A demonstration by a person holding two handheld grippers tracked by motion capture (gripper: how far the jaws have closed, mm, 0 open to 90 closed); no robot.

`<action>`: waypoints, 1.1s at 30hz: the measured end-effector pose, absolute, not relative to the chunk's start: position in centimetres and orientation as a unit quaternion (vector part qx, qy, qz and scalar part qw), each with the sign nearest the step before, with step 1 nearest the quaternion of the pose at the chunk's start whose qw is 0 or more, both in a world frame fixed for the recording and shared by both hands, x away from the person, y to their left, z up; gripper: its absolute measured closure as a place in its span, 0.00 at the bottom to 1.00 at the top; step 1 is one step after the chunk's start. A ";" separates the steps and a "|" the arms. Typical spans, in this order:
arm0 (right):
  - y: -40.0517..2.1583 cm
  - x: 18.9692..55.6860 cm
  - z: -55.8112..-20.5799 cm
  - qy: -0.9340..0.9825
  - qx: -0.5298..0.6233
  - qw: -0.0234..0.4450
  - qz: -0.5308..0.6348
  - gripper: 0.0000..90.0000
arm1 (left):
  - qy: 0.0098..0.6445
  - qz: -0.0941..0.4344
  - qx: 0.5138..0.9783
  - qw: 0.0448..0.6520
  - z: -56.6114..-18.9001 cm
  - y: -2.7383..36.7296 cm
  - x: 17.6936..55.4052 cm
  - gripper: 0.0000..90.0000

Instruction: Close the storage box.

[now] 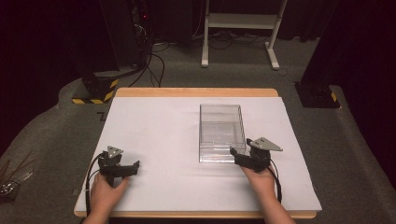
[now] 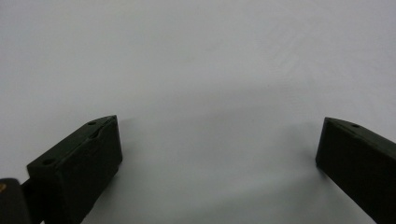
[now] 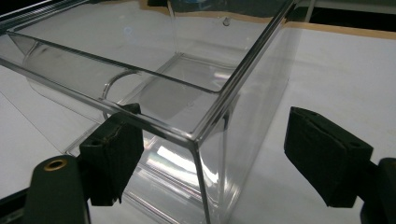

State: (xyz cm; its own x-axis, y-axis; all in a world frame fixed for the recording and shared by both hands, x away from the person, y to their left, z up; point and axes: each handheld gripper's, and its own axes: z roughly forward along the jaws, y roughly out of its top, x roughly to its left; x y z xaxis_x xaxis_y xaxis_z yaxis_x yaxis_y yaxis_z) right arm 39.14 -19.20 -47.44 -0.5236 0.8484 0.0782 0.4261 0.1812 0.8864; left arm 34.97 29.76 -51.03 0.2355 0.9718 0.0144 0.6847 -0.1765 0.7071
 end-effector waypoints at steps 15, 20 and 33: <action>-19.7 37.8 -46.6 0.741 0.426 0.215 0.472 0.27 | 0.569 0.242 0.728 0.297 -51.0 29.7 35.0 0.01; -20.0 36.9 -46.7 0.746 0.422 0.213 0.469 0.27 | 0.569 0.243 0.727 0.297 -51.0 29.7 35.0 0.01; -23.5 35.0 -48.5 0.747 0.445 0.215 0.444 0.27 | 0.569 0.243 0.727 0.297 -51.0 29.7 35.0 0.01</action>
State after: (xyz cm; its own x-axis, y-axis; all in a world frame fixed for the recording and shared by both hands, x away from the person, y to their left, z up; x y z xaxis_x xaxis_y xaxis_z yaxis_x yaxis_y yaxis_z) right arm 35.03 -23.51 -48.50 -0.5110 0.8563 0.0745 0.4740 0.2085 0.8555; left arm 34.95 29.74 -51.04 0.2347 0.9720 0.0157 0.6833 -0.1764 0.7085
